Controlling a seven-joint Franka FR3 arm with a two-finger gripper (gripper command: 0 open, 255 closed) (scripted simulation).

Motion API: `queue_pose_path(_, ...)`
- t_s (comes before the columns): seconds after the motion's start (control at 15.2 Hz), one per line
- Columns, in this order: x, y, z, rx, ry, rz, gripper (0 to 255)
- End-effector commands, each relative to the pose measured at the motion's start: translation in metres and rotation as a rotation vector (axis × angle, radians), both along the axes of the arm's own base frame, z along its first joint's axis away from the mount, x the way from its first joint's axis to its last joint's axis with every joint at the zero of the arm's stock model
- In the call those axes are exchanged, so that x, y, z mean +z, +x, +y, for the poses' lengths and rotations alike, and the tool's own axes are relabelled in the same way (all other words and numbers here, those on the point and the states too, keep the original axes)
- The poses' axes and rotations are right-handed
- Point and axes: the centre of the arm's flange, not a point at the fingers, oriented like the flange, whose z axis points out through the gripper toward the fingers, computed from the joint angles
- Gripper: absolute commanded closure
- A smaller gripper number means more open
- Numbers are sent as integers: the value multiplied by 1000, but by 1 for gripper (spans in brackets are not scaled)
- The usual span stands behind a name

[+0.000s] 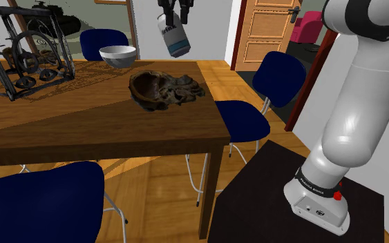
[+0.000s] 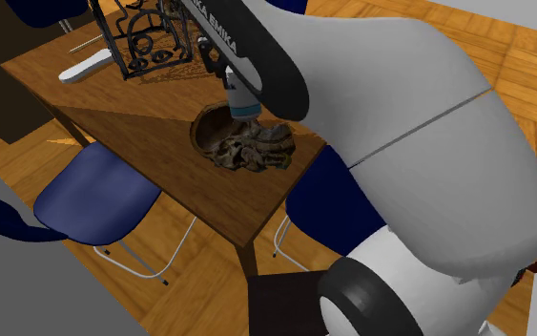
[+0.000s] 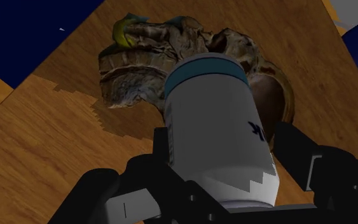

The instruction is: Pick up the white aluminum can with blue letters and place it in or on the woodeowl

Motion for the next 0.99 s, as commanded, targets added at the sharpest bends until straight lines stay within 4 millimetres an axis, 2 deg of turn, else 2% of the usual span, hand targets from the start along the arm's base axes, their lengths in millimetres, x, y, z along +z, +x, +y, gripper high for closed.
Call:
queue_pose_path(0.0,-11,0,0,0,1,-1,255)
queue_pose_path(0.86,-80,0,0,0,1,-1,255)
queue_pose_path(0.92,-80,0,0,0,1,-1,255)
